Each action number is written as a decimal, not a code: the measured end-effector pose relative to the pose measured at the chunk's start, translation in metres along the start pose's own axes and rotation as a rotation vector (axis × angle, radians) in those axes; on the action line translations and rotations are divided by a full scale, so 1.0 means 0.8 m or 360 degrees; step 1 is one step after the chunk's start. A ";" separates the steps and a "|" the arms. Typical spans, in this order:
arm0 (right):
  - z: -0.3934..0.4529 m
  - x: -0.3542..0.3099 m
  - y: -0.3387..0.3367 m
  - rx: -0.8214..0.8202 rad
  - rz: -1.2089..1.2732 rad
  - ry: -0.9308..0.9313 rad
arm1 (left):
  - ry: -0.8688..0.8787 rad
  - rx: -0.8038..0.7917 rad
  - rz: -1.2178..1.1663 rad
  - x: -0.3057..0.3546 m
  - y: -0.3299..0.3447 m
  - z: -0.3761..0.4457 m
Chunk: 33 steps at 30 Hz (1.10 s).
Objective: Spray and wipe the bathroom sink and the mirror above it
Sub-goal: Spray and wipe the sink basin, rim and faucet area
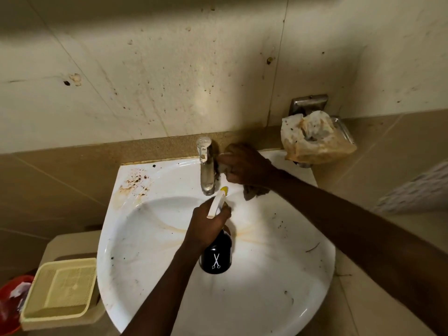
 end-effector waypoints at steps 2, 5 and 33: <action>-0.030 0.020 -0.004 -0.0152 0.0009 -0.0071 | -0.0003 0.0056 0.0017 0.007 -0.001 0.003; -0.068 0.048 -0.014 -0.0137 -0.0150 -0.0006 | -0.0004 0.0092 -0.0030 0.010 -0.002 0.007; -0.126 0.083 -0.018 -0.0461 0.0162 0.0553 | 0.0182 -0.0586 0.0098 0.030 0.102 -0.028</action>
Point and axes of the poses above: each hand's wrist, its own z-axis towards the middle knuckle, its own y-axis out of the palm, x = y × z, the point moved 9 cm from there along z, towards the middle knuckle, and after that the axes turned 2 degrees about -y, right-handed, at the moved point
